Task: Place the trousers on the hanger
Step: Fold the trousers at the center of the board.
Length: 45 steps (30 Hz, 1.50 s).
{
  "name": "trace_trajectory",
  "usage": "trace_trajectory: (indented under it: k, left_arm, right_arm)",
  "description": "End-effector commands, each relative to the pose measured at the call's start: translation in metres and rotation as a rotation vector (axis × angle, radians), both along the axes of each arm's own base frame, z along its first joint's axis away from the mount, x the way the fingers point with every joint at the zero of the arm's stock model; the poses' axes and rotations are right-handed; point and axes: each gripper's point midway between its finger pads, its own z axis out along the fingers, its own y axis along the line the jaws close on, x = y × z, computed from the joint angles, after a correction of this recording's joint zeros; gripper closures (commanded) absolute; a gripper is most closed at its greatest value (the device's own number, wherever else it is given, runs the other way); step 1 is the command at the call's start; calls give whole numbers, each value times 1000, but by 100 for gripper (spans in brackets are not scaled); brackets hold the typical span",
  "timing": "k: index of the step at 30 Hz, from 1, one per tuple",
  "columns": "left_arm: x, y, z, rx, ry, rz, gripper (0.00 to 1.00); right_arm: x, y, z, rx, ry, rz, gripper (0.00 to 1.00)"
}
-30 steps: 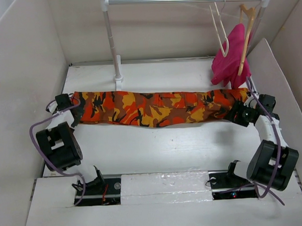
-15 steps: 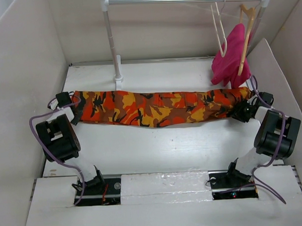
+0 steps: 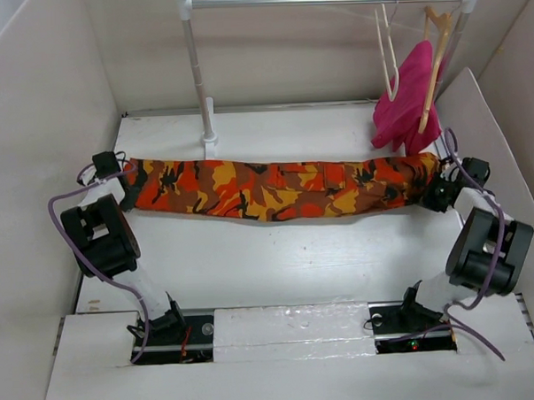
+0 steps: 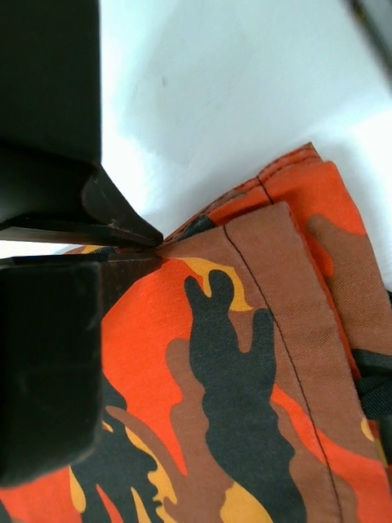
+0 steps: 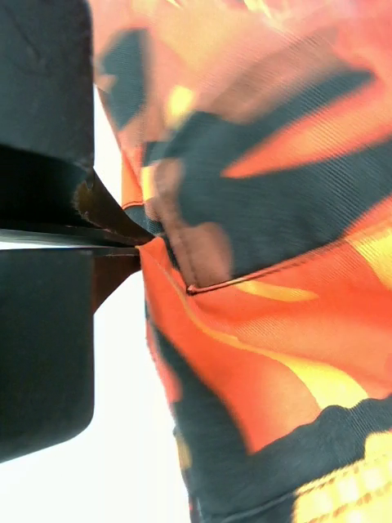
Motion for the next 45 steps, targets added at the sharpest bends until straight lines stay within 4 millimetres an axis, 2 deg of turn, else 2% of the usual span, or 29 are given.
trace_trajectory:
  k: [1, 4, 7, 9, 11, 14, 16, 17, 18, 19, 20, 22, 24, 25, 26, 27, 28, 30, 31, 32, 34, 35, 36, 38, 39, 40, 43, 44, 45]
  left_arm:
    - [-5, 48, 54, 143, -57, 124, 100]
    - [-5, 58, 66, 185, -37, 146, 100]
    - [-7, 65, 69, 217, 3, 158, 100]
    - [-15, 71, 66, 248, 47, 172, 100]
    - [-26, 70, 58, 259, 71, 178, 100]
    - [-42, 69, 49, 274, 114, 201, 100]
    - [-47, 74, 54, 287, 120, 222, 100]
    - [-45, 73, 57, 278, 104, 226, 94]
    - [-38, 74, 70, 277, 70, 232, 83]
    - [-39, 70, 72, 252, 78, 226, 60]
    - [-34, 65, 77, 218, 55, 230, 49]
    - [-24, 63, 103, 206, -24, 222, 37]
    - [-3, 35, 133, 166, -139, 156, 36]
    - [5, 20, 140, 153, -170, 118, 36]
    - [20, -15, 154, 140, -218, 19, 36]
    - [20, -16, 160, 147, -238, 11, 36]
    - [35, -59, 167, 152, -273, -96, 37]
    - [37, -118, 173, 172, -311, -267, 38]
    - [39, -181, 175, 160, -348, -410, 39]
    - [34, -216, 174, 123, -381, -505, 40]
    - [16, -268, 164, 47, -433, -621, 41]
    - [1, -304, 156, -20, -441, -722, 41]
    - [-11, -307, 134, -64, -409, -737, 41]
    - [-23, -326, 115, -183, -409, -777, 41]
    - [-34, -324, 91, -195, -354, -782, 41]
    - [-39, -322, 79, -202, -328, -775, 41]
    - [-64, -310, 41, -240, -227, -764, 41]
    - [-69, -306, 35, -258, -218, -760, 41]
    - [-75, -291, 25, -261, -205, -729, 41]
  right_arm:
    - [-12, -20, 47, -162, -64, 20, 100]
    - [-38, -9, 55, -177, -52, 67, 100]
    - [-69, 4, 50, -153, -24, 92, 100]
    - [-99, 9, 32, -108, 26, 75, 100]
    - [-128, 27, 23, -90, 76, 95, 100]
    - [-145, 30, 26, -126, 98, 68, 100]
    - [-150, 31, 32, -136, 128, 84, 100]
    - [-147, 33, 35, -141, 123, 107, 100]
    - [-140, 37, 37, -144, 106, 142, 75]
    - [-136, 40, 39, -149, 104, 168, 63]
    - [-135, 40, 42, -148, 105, 175, 42]
    - [-126, 34, 57, -174, 81, 172, 34]
    - [-121, 33, 64, -170, 70, 162, 34]
    - [-118, 31, 67, -169, 69, 145, 33]
    - [-114, 26, 72, -186, 62, 124, 34]
    - [-112, 20, 73, -198, 69, 102, 35]
    - [-109, 15, 73, -184, 74, 85, 37]
    - [-96, 7, 86, -159, 26, 67, 42]
    - [-84, 14, 93, -115, -28, 87, 43]
    - [-79, 14, 101, -106, -54, 83, 44]
    - [-71, 13, 110, -134, -84, 46, 44]
    - [-73, 10, 112, -172, -88, 24, 44]
    - [-80, 13, 98, -174, -54, 21, 44]
    - [-84, 14, 79, -158, -35, -13, 44]
    - [-89, 15, 65, -148, -3, -16, 44]
    - [-103, 14, 39, -152, 70, -35, 44]
    - [-124, 8, 0, -121, 185, -74, 44]
    - [-126, 0, -3, -122, 177, -72, 44]
    - [-124, -1, -4, -109, 156, -66, 43]
